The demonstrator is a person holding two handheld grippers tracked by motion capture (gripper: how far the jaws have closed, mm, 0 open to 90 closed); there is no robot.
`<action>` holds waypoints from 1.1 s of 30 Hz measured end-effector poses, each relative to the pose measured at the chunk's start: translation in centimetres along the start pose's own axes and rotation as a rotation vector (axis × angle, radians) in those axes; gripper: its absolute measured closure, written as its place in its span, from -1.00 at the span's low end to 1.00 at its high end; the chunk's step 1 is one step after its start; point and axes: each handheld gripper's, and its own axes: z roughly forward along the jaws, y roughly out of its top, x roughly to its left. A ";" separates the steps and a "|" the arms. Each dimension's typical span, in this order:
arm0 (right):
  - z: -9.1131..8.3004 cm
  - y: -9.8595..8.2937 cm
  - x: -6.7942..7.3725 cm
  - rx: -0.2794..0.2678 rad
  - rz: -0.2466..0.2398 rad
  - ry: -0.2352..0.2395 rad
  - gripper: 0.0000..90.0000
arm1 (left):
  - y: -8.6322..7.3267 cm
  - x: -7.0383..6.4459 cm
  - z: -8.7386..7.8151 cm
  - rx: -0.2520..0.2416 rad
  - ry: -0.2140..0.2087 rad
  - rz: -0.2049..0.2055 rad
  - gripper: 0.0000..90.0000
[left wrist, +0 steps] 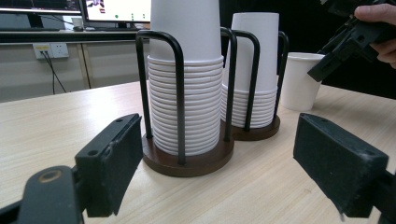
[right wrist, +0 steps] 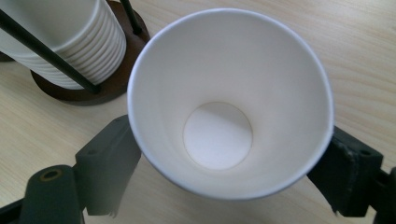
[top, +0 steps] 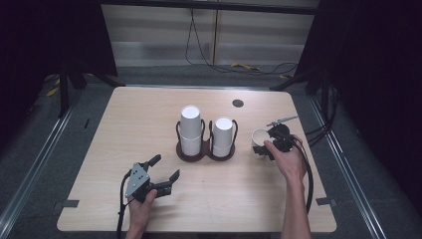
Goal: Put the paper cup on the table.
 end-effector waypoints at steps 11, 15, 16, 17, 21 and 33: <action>-0.1 -1.7 0.4 -0.055 0.038 -0.027 -0.64 | 0.0 0.1 0.1 0.000 -0.010 -0.013 -0.65; -0.6 -2.4 0.6 -0.099 0.066 -0.046 -0.64 | 0.0 0.1 0.1 0.003 -0.010 -0.013 -0.65; -0.8 -2.6 0.7 -0.104 0.073 -0.046 -0.64 | 0.0 0.1 0.1 0.002 -0.009 -0.013 -0.65; -0.9 -2.8 0.7 -0.118 0.083 -0.042 -0.63 | 0.0 0.1 0.1 0.003 -0.008 -0.012 -0.65; -1.4 -3.9 1.1 -0.206 0.142 -0.034 -0.61 | 0.1 0.2 0.2 0.012 -0.018 -0.023 -0.65; -2.1 -6.9 3.8 -0.395 0.116 -0.010 -0.70 | 0.1 0.1 0.2 0.014 0.018 -0.037 -0.65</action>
